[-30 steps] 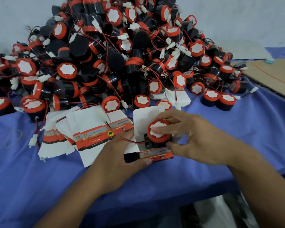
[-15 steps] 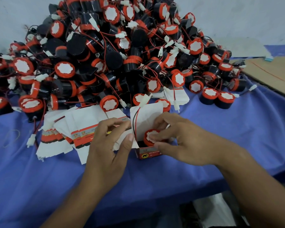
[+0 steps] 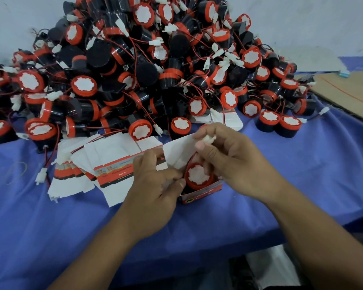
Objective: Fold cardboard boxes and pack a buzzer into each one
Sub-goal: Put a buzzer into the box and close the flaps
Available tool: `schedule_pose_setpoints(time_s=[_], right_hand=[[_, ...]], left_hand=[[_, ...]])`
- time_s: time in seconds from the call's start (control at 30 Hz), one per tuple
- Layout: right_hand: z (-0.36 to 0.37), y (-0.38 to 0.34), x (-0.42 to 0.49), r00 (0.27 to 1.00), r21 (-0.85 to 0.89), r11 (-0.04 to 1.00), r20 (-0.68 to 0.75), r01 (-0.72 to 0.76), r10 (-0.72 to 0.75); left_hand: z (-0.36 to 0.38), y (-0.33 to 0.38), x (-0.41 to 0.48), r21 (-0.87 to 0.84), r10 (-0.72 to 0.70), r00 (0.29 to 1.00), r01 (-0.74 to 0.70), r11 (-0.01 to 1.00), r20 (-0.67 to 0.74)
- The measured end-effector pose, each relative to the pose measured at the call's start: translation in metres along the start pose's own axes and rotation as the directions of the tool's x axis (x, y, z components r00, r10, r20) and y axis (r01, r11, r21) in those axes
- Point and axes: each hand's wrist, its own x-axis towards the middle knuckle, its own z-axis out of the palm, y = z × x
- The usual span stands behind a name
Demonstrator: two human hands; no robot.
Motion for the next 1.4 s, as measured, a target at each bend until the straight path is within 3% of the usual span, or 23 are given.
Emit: schedule_pose_setpoints(time_s=[0.2, 0.37, 0.5, 0.63, 0.73, 0.83, 0.97, 1.13, 1.4], right_hand=[[0.003, 0.0, -0.002, 0.998, 0.039, 0.999, 0.064, 0.014, -0.017], [0.007, 0.002, -0.002, 0.968, -0.33, 0.934, 0.245, 0.136, -0.055], [0.011, 0.001, -0.001, 0.957, -0.412, 0.89, 0.278, 0.197, -0.083], [0.014, 0.0, -0.001, 0.961, -0.426, 0.886, 0.266, 0.185, -0.073], [0.019, -0.001, 0.0, 0.968, -0.464, 0.873, 0.247, 0.151, -0.037], [0.022, -0.002, 0.002, 0.966, -0.548, 0.825, 0.258, 0.139, 0.009], [0.026, -0.005, 0.002, 0.953, -0.613, 0.783, 0.286, 0.105, 0.096], [0.024, -0.008, 0.002, 0.944, -0.631, 0.774, 0.282, 0.05, 0.169], [0.022, 0.001, 0.009, 0.965, -0.501, 0.858, 0.152, -0.11, 0.212]], left_hand=[[-0.003, 0.006, 0.009, -0.143, -0.112, 0.987, 0.127, 0.982, 0.113], [0.002, 0.011, 0.014, -0.134, -0.172, 0.985, 0.167, 0.977, -0.025], [0.006, 0.01, 0.01, -0.165, -0.204, 0.971, 0.183, 0.969, -0.123], [0.004, 0.008, 0.002, -0.147, -0.217, 0.968, 0.197, 0.969, -0.129], [-0.001, 0.01, -0.002, -0.204, -0.186, 0.981, 0.171, 0.964, -0.06], [-0.013, 0.015, -0.006, -0.46, -0.228, 0.967, 0.255, 0.85, 0.115], [-0.014, 0.01, -0.009, -0.246, -0.239, 0.965, 0.207, 0.947, -0.105], [-0.003, 0.014, -0.012, -0.298, -0.202, 0.952, 0.13, 0.946, -0.228], [0.003, 0.016, -0.009, 0.068, 0.191, 0.957, -0.18, 0.981, -0.218]])
